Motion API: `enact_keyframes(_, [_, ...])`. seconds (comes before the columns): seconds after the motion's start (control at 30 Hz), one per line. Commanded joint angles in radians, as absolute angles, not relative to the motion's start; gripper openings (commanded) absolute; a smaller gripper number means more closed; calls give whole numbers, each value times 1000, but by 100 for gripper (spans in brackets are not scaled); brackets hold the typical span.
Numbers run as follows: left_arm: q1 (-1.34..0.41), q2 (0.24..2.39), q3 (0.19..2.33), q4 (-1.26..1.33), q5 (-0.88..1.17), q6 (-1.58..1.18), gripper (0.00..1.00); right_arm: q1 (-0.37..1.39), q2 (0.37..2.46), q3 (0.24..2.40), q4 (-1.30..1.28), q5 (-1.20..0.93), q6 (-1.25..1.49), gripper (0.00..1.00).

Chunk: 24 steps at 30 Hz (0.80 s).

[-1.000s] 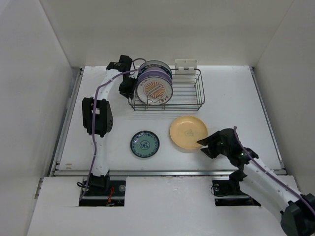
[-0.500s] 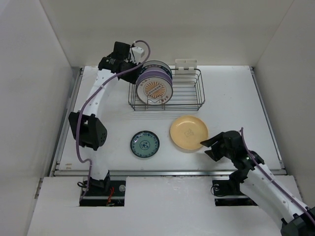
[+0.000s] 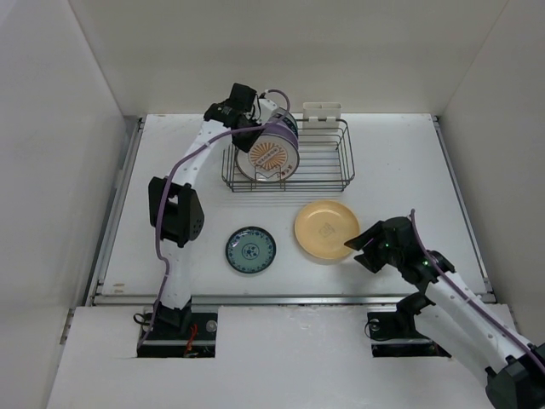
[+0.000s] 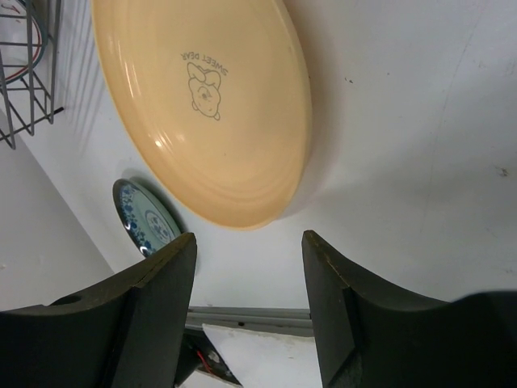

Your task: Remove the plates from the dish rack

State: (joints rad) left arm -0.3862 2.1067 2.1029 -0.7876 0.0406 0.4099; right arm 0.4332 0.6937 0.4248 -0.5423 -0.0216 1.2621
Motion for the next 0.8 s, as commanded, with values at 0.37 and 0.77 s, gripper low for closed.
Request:
enact_keyframes(0.37, [-391, 2036, 2094, -793, 38, 414, 0, 442, 664, 480, -525, -5, 1218, 61])
enact_keyframes(0.77, [-391, 1821, 2051, -793, 69, 374, 0, 442, 664, 598, -591, 29, 1120, 61])
